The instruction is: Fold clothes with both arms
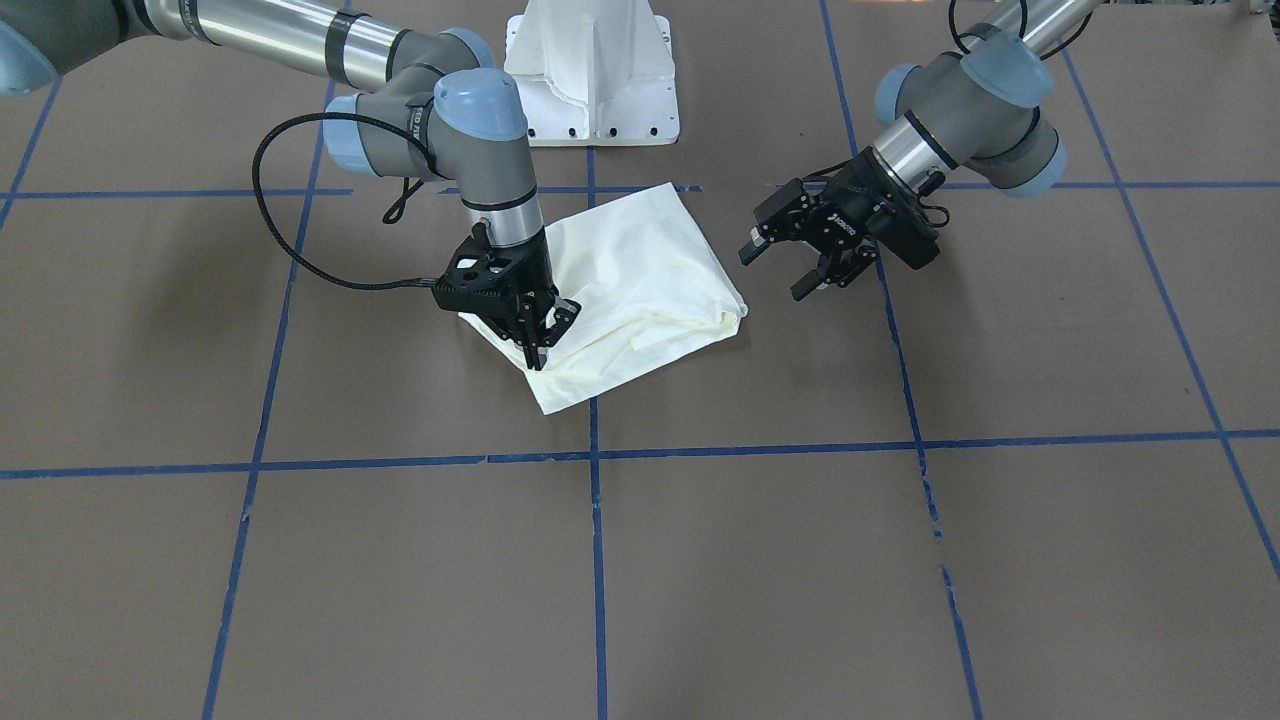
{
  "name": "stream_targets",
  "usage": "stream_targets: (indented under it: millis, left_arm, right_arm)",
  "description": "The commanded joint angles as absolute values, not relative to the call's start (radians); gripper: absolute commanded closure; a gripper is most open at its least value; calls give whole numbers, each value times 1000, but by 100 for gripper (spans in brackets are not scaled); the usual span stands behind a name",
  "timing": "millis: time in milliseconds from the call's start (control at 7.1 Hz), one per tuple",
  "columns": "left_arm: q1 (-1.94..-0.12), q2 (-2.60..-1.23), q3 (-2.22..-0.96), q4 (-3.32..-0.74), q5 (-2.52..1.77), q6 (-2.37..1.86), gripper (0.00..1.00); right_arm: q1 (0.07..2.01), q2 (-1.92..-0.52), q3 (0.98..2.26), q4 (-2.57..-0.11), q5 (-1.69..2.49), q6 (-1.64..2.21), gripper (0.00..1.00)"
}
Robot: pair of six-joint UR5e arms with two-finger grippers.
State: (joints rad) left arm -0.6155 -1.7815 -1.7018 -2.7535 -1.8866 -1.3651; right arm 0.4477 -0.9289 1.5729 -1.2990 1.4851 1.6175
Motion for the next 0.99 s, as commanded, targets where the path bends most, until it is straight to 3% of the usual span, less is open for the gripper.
stream_targets:
  millis: [0, 282, 422, 845]
  left_arm:
    - [-615, -1781, -1700, -2753, -1885, -1365, 0]
    - [-615, -1779, -1697, -2753, -1885, -1365, 0]
    - [-614, -1779, -1697, -2753, -1884, -1365, 0]
    - [-589, -1839, -1606, -2750, -1752, -1417, 0]
  right_arm:
    - [451, -885, 1501, -1336, 1473, 1649, 100]
    - [454, -856, 1463, -1336, 1459, 1651, 100]
    - [466, -856, 1463, -1338, 1457, 1611, 1]
    - [625, -848, 1532, -1341, 1654, 1438, 0]
